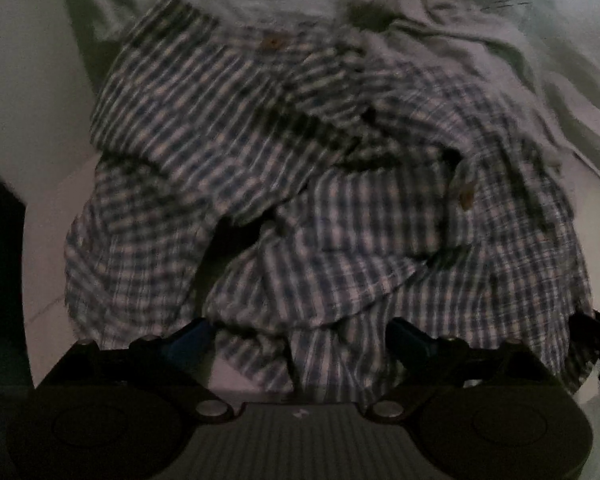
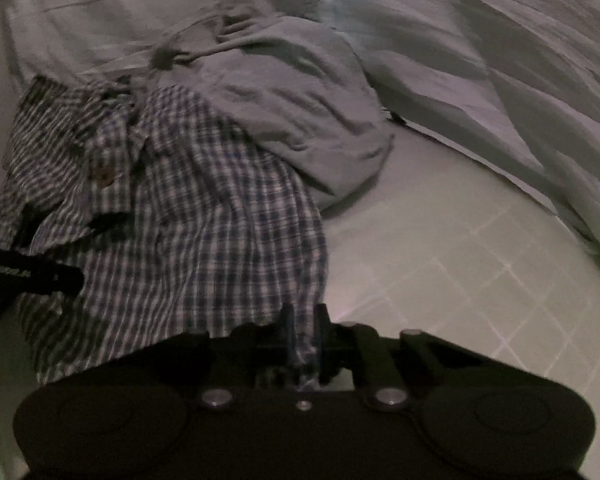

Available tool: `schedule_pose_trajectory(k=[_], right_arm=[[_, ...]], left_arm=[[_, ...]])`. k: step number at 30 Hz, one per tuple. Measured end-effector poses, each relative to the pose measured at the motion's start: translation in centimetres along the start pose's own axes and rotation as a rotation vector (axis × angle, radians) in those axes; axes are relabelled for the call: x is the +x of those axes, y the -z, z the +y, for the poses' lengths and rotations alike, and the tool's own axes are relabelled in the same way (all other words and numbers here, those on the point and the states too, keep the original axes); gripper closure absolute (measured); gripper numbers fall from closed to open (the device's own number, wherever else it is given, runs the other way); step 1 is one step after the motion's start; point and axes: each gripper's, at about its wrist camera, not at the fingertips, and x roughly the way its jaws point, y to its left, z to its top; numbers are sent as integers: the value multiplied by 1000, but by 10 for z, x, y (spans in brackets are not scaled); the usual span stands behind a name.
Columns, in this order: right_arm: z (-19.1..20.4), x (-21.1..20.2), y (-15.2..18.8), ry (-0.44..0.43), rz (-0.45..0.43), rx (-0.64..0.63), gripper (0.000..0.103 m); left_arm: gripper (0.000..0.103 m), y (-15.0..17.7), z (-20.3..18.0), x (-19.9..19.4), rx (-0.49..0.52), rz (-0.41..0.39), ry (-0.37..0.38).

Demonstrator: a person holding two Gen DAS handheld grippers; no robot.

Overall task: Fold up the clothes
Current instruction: 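Reach both tools into the checked shirt and close both on the fabric, then lift the checked shirt with both tools and drag it onto the open mat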

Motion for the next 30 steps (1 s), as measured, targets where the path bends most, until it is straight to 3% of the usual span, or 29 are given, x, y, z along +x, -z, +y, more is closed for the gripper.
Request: schedule_pose_trajectory(k=[5, 8, 11, 13, 14, 16, 18, 23, 28, 30], right_arm=[[3, -3, 3, 7, 5, -12, 93], [3, -5, 5, 1, 0, -1, 98], [5, -11, 8, 23, -27, -9, 101], [5, -20, 10, 35, -54, -5, 101], [4, -26, 12, 45, -69, 5, 101], [2, -40, 16, 59, -99, 25, 101], [2, -59, 23, 80, -130, 32, 102], [10, -110, 46, 125, -209, -20, 102], [16, -162, 83, 216, -249, -61, 102], [11, -184, 106, 281, -251, -44, 102]], left_arm=[[8, 9, 6, 7, -26, 77, 34], [10, 14, 10, 6, -38, 84, 71], [27, 18, 12, -3, -42, 54, 100], [56, 21, 14, -9, -62, 36, 126], [60, 22, 15, -13, -74, 30, 140], [79, 27, 15, -23, -81, 5, 156], [87, 33, 11, -38, -59, -38, 163], [93, 46, -4, -82, 6, -138, 191], [96, 48, -43, -117, 105, -190, 294], [96, 66, -56, -137, 137, -188, 340]])
